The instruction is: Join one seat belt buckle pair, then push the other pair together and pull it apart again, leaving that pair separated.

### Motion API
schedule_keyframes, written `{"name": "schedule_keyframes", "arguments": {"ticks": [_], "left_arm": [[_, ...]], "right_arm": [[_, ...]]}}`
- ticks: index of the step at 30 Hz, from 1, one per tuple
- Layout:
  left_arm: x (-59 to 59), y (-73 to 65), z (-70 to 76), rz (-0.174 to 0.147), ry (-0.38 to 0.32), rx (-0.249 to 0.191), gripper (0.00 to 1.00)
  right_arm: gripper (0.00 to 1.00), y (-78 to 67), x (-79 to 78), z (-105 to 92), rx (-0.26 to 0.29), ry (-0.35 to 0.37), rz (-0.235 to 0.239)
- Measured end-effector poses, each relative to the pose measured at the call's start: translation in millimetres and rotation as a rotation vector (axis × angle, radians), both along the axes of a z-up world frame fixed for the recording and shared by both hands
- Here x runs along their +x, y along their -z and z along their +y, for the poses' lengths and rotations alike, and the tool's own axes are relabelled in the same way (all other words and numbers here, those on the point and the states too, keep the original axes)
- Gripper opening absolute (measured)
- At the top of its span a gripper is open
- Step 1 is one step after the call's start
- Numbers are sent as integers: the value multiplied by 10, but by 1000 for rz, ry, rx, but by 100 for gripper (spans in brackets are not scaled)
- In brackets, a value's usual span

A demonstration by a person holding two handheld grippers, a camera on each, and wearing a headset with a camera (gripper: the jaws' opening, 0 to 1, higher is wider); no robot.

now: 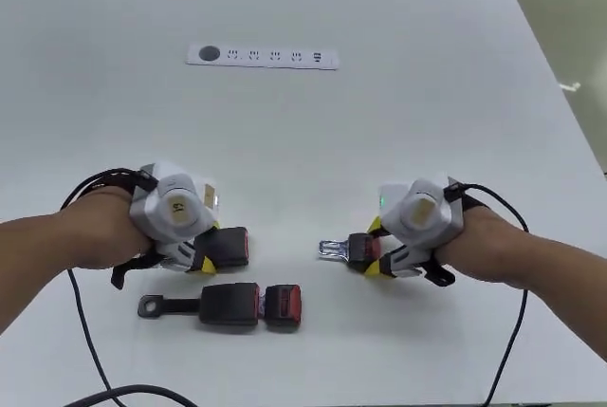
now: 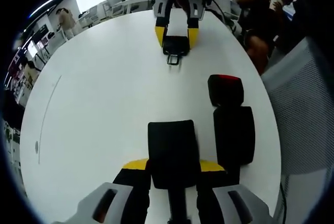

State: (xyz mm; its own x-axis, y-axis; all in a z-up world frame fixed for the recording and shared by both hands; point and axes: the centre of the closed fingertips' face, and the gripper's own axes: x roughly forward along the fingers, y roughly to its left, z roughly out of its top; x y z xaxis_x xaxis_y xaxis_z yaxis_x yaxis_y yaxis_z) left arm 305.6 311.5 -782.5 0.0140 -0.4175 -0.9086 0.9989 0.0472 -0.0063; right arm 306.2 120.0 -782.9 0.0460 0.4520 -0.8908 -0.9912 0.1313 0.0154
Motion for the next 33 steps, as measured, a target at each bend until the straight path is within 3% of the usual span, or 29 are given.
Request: {"name": "schedule_keyframes", "arguments": {"ticks": [16,21,25,27,33], "left_arm": [[-1,-4,9,-7,-3,18,34],[-21,-38,-11,-6,-4,15,34],[-17,-32,-7,-7,-6,14,34],[-8,-18,2,-5,-10,13,34],[-19,-29,-11,-6,0,27,34]], "right_arm": [[32,-10,-41,853,51,-51,-28],[32,-6,34,947,44,-56,-28],[32,-14,3,1004,29,-84,-32],[32,-28,56,1032,23,-100,-78],[31,3,40,1145,43,-101,-38]]}}
